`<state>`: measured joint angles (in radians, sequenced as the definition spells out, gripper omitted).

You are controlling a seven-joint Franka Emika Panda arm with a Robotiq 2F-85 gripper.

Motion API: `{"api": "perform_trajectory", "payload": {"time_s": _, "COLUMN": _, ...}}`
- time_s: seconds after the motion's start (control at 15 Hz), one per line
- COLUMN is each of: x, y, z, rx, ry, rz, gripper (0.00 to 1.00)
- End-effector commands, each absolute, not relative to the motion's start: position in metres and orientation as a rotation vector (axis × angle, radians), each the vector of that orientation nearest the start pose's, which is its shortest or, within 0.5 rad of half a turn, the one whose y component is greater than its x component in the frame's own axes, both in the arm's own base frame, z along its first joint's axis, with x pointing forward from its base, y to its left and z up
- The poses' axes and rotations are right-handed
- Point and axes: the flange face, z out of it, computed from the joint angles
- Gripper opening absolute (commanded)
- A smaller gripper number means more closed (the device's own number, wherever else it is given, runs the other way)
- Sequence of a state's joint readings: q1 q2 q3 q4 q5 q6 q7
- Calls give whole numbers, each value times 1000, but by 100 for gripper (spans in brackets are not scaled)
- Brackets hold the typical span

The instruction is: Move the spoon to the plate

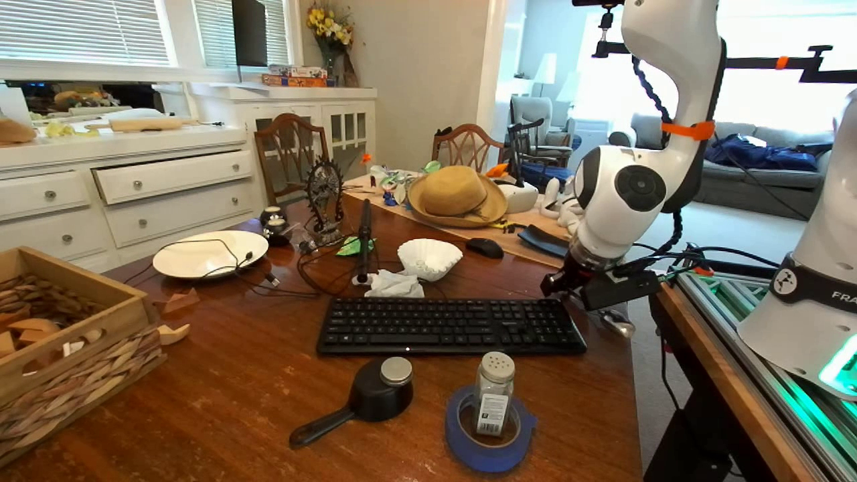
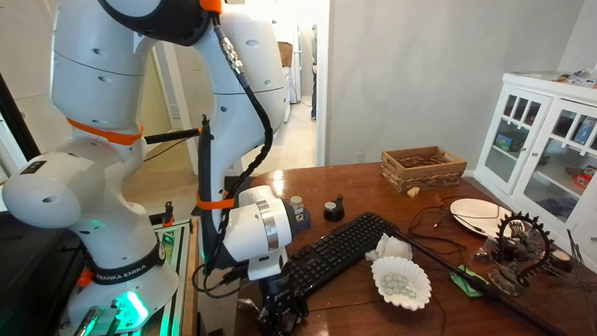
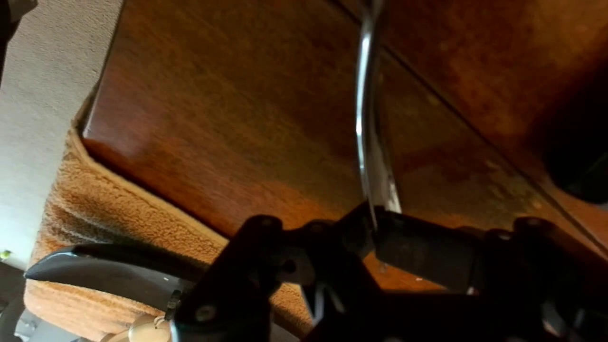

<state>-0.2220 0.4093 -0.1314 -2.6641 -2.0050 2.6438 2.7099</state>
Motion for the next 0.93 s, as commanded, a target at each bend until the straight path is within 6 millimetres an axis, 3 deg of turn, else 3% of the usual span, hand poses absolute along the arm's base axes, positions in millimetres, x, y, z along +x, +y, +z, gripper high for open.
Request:
{"api": "perform_trajectory", "payload": {"time_s": 0.0, "x": 296, "y": -111, "z": 79, "rx": -2914, "ry": 1951, "rz": -630, "gripper": 0}}
{"api": "perform_trajectory", "payload": {"time_s": 0.4, "x": 296, "y": -154, "z": 97, "rx": -2605, "ry": 2280, "rz": -550, "gripper": 0}}
{"api": "perform_trajectory", "payload": {"time_s": 0.87, "x": 311, "y": -160, "z": 123, "rx": -2478, "ry": 2258, "rz": -578, "gripper": 0}}
